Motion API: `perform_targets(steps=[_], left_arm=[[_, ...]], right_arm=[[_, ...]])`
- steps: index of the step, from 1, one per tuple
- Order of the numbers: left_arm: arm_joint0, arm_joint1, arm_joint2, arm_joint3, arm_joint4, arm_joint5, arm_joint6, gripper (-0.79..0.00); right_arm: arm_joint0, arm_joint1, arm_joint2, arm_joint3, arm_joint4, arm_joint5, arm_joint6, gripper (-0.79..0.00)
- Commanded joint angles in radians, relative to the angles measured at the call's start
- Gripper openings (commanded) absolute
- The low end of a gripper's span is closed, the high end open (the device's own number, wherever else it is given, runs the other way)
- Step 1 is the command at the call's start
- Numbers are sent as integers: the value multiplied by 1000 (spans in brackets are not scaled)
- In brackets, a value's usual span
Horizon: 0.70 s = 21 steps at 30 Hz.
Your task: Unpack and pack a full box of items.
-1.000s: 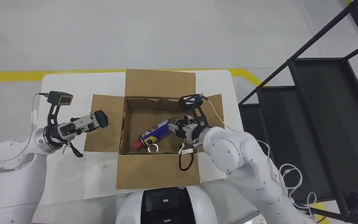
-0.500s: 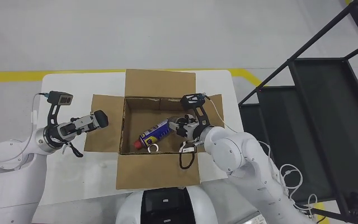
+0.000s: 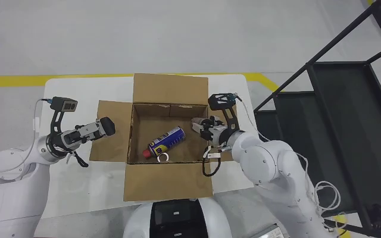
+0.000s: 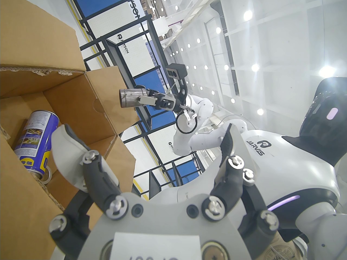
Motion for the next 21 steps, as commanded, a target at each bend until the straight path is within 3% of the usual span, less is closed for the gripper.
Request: perform_targets(steps=[1,11,16,21], left_arm=[[0,0,0,0,0,0,0,0],[0,0,0,0,0,0,0,0],[0,0,0,0,0,0,0,0],[0,0,0,0,0,0,0,0]], right_arm=[[-13,6,78,-26,8,1,36,-785],[-63,20,427,12,187,6,38,-785],[-83,27,487,118,203,-7,47,-785],[-87,33,470,247,159,-24,19,-785]])
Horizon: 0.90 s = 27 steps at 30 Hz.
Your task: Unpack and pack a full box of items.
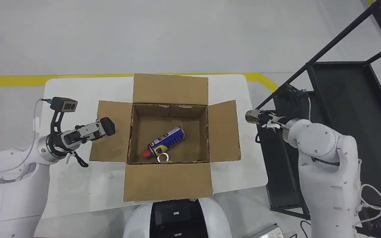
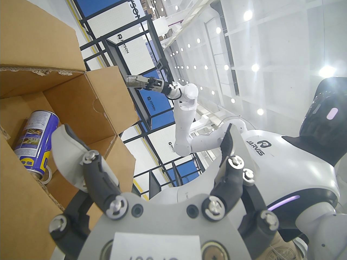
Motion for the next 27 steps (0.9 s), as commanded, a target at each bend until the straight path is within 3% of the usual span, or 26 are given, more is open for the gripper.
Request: perform_targets(steps=[1,5,10,27], left_arm=[[0,0,0,0,0,0,0,0],[0,0,0,0,0,0,0,0],[0,0,0,0,0,0,0,0],[0,0,0,0,0,0,0,0]], right_arm=[[4,2,-17,53,-42,-4,-27,-785],[18,4,-76,138,-132,-6,-75,-785],[59,3,-116,237,-127,-6,-77,-785],[59,2,-126,260,-131,-21,-108,-785]])
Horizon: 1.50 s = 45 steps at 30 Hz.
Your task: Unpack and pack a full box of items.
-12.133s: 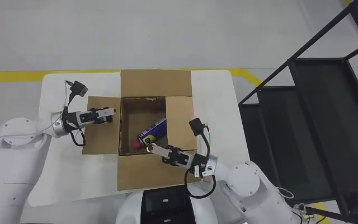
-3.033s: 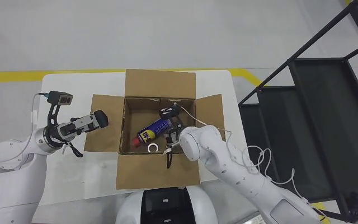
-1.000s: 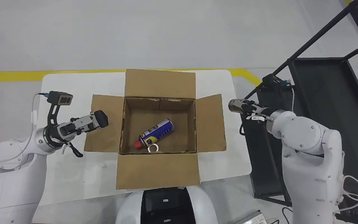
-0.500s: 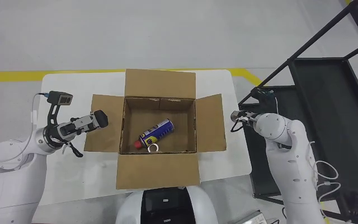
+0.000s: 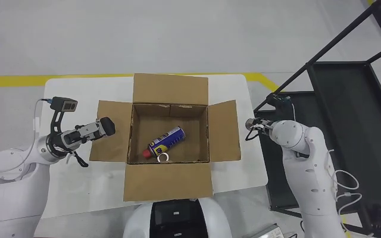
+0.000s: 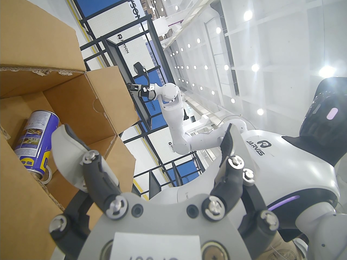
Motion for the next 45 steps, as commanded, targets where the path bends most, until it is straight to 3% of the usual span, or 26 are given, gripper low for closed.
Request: perform_targets(steps=[1,13,27,31,32,34,37,45], left_arm=[[0,0,0,0,0,0,0,0],[0,0,0,0,0,0,0,0],[0,0,0,0,0,0,0,0],[0,0,0,0,0,0,0,0],[0,0,0,0,0,0,0,0],[0,0,0,0,0,0,0,0],[0,0,0,0,0,0,0,0],[0,0,0,0,0,0,0,0]], right_arm=[[4,-1,-11,25,2,-14,-30,-785],[134,-5,-86,331,11,-68,-85,-785],[208,-11,-140,484,20,-71,-144,-757],[211,-13,-151,498,27,-68,-150,-576],[212,-13,-153,501,30,-67,-150,-496],[214,-13,-156,506,34,-65,-150,-225],[216,-13,-157,509,41,-64,-148,-6],[198,-7,-127,455,65,-52,-130,0]])
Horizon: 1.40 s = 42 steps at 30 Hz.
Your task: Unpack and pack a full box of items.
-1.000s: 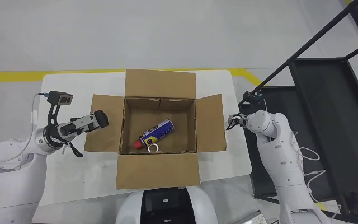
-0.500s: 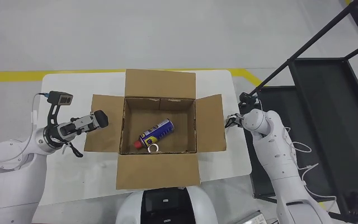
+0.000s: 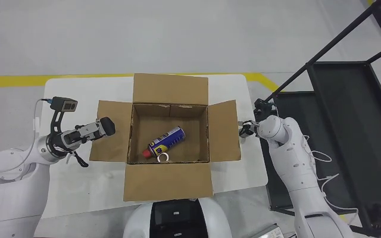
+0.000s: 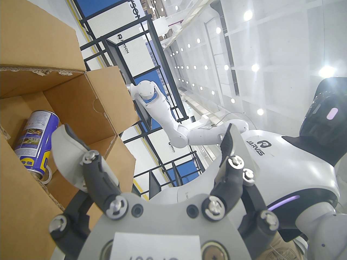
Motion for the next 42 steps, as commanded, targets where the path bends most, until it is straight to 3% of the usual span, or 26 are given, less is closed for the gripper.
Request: perform_targets(steps=[1,11,21,28,42], left_arm=[[0,0,0,0,0,0,0,0],[0,0,0,0,0,0,0,0],[0,0,0,0,0,0,0,0],[0,0,0,0,0,0,0,0],[0,0,0,0,0,0,0,0]], right_arm=[[-13,3,17,-37,13,5,8,0],[-176,20,164,-388,88,6,-5,0],[-303,20,204,-652,187,-115,-137,0],[-337,26,160,-729,196,-215,-101,0],[-339,27,159,-726,188,-220,-96,0]])
